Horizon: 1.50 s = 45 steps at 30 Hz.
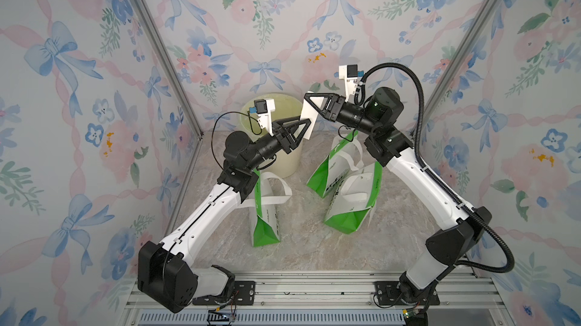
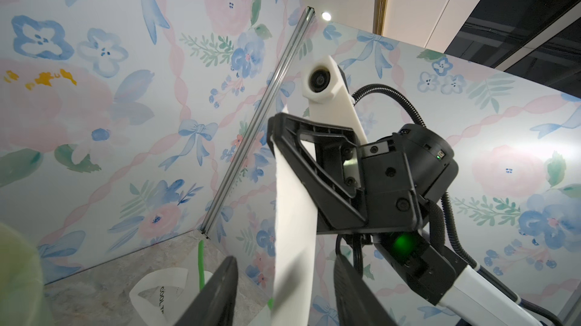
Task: Shred takeout receipts and throw away
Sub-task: Shred the takeout receipt.
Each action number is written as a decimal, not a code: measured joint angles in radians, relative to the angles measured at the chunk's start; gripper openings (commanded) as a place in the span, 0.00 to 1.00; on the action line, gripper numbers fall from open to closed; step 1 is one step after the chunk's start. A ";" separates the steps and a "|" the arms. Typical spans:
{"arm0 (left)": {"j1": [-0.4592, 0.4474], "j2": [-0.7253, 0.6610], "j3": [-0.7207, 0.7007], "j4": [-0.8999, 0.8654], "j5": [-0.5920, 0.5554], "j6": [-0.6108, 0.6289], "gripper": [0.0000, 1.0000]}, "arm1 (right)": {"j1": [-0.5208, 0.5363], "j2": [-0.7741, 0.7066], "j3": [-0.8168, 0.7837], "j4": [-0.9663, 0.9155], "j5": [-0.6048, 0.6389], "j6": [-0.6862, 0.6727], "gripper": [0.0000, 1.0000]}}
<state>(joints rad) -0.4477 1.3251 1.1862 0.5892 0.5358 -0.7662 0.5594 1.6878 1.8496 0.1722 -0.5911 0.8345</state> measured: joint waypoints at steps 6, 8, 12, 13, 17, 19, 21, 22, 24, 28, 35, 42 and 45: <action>-0.002 0.002 0.002 0.001 0.003 -0.010 0.22 | 0.000 0.000 -0.017 0.005 0.000 0.003 0.00; -0.002 0.002 0.002 0.003 0.003 -0.016 0.10 | 0.000 0.000 -0.019 0.005 0.000 0.003 0.00; -0.002 0.003 0.007 0.015 0.001 -0.021 0.00 | 0.001 0.000 -0.020 0.005 0.000 0.003 0.00; -0.002 0.003 0.010 0.016 0.000 -0.023 0.00 | 0.001 0.000 -0.020 0.005 0.001 0.000 0.00; -0.002 0.003 0.013 0.016 -0.005 -0.019 0.00 | 0.000 -0.006 -0.021 -0.024 0.003 -0.034 0.50; 0.000 0.003 0.012 0.016 -0.014 0.002 0.00 | -0.005 -0.022 -0.024 -0.075 0.011 -0.079 0.61; 0.002 -0.003 0.003 0.013 -0.024 0.050 0.00 | -0.022 -0.049 -0.026 -0.151 0.019 -0.146 0.66; 0.003 -0.009 -0.005 0.000 -0.030 0.085 0.00 | -0.033 -0.067 -0.026 -0.195 0.022 -0.179 0.68; 0.003 -0.023 -0.014 -0.060 -0.042 0.183 0.00 | -0.069 -0.108 -0.026 -0.300 0.029 -0.273 0.72; -0.020 -0.045 -0.013 -0.217 -0.075 0.410 0.00 | -0.102 -0.172 -0.006 -0.544 0.056 -0.503 0.78; -0.058 -0.066 -0.013 -0.436 -0.081 0.809 0.00 | -0.039 -0.199 0.032 -0.884 0.093 -0.857 0.89; -0.069 -0.068 -0.013 -0.536 -0.005 1.048 0.00 | -0.013 -0.202 0.069 -1.071 0.151 -1.080 0.94; -0.076 -0.068 -0.013 -0.558 0.032 1.106 0.00 | 0.008 -0.183 0.127 -1.131 0.166 -1.144 0.94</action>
<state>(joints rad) -0.5236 1.2572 1.1728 0.0315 0.5674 0.3401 0.5671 1.5043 1.9766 -0.9592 -0.4252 -0.3096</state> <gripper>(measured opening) 0.046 0.936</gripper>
